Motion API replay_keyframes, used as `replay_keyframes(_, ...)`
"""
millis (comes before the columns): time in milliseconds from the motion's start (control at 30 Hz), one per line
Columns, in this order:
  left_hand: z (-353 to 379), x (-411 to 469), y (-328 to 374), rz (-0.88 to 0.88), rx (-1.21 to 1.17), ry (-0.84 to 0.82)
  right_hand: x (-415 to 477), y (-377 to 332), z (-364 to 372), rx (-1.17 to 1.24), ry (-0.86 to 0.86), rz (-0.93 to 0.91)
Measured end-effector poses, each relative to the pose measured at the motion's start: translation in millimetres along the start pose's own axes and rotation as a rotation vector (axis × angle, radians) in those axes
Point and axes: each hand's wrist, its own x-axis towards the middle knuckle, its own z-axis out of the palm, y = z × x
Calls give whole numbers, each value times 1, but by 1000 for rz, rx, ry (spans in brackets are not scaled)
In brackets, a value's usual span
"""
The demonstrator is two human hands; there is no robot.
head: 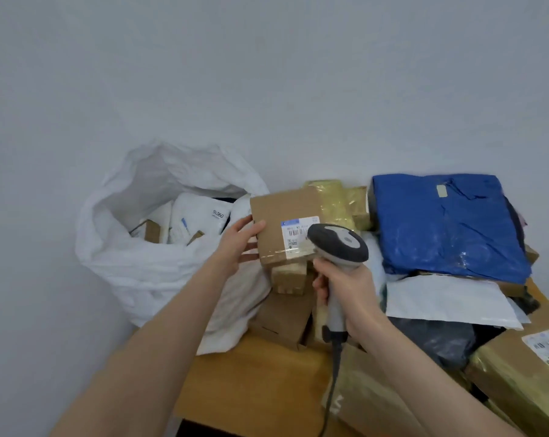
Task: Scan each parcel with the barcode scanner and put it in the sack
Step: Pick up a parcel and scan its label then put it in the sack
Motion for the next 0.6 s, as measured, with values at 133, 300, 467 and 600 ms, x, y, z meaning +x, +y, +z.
replay_keyframes(133, -77, 20, 38, 65, -74, 177, 38, -20, 70, 30, -92, -3)
replay_keyframes(300, -175, 67, 66, 112, -109, 440, 93, -26, 165, 67, -122, 28)
replay_keyframes(467, -253, 131, 71, -35, -120, 561, 145, -17, 248, 69, -100, 88)
replay_keyframes(600, -278, 178, 57, -243, -198, 533, 174, -5, 285, 78, -64, 113)
